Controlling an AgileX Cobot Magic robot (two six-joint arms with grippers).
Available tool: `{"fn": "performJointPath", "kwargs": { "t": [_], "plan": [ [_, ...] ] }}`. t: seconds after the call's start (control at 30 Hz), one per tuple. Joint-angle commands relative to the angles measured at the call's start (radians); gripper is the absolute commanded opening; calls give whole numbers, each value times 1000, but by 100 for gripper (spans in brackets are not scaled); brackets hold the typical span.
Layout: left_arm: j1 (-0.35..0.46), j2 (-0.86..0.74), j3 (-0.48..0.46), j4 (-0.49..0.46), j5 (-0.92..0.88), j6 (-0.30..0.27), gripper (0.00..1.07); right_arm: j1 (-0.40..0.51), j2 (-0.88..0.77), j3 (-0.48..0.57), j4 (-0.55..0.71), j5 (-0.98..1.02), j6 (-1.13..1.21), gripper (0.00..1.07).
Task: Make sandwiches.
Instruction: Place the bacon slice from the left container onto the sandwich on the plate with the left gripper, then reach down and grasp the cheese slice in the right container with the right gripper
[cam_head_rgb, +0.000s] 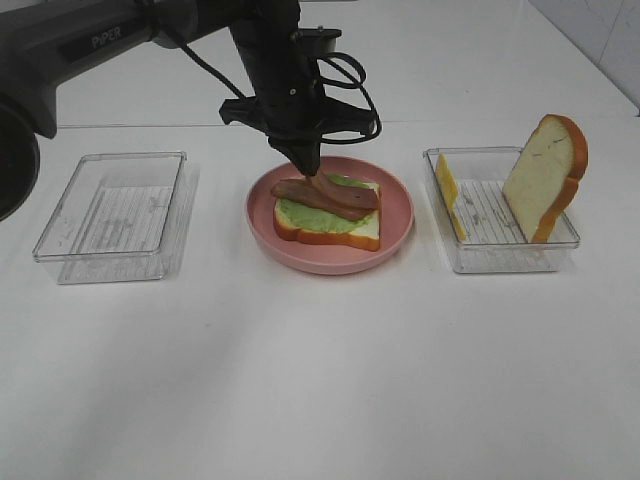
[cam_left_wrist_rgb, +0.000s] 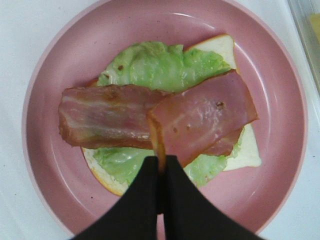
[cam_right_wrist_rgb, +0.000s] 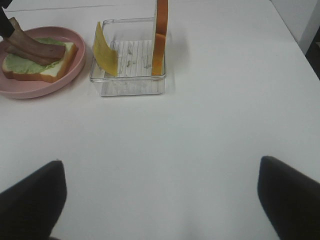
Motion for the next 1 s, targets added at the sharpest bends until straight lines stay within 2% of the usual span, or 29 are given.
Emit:
{"fn": "performJointPath", "kwargs": {
  "t": [0.03,0.2,0.27,0.3,0.33,0.37,0.4,0.43,0.47,0.53,0.73,0.77,0.8,0.83,0.87,1.0],
  "plan": [
    [-6,-1,0,-1,7,-9,0,-4,-23,3,2,-11,-4,98],
    [-6,-1,0,-1,29,-13,0,-4,-23,3,2,-11,-4,98],
    [-6,-1,0,0,50,-13,12,-4,-23,3,2,-11,-4,98],
    [-6,-1,0,0,50,-13,12,-4,-23,3,2,-11,-4,98],
    [-6,-1,0,1,50,-13,18,-4,-23,3,2,-11,-4,98],
    [-6,-3,0,7,49,-14,37,-4,-23,3,2,-11,-4,98],
    [-6,-3,0,7,49,-14,37,-4,-23,3,2,-11,-4,98],
    [-6,-5,0,10,50,-16,47,-4,-23,3,2,-11,-4,98],
    [-6,-5,0,10,50,-16,47,-4,-23,3,2,-11,-4,98],
    [-5,-21,-1,43,54,-28,102,-4,-23,3,2,-11,-4,98],
    [-5,-58,-17,66,89,-12,102,-4,-23,3,2,-11,-4,98],
    [-4,-66,-25,68,107,0,102,-4,-23,3,2,-11,-4,98],
    [2,-80,-48,75,142,38,101,-4,-23,3,2,-11,-4,98],
    [2,-80,-48,75,142,38,101,-4,-23,3,2,-11,-4,98],
    [15,-111,-50,75,142,77,101,-4,-23,3,2,-11,-4,98],
    [55,-153,-50,75,142,120,101,-4,-23,3,2,-11,-4,98]
  ]
}}
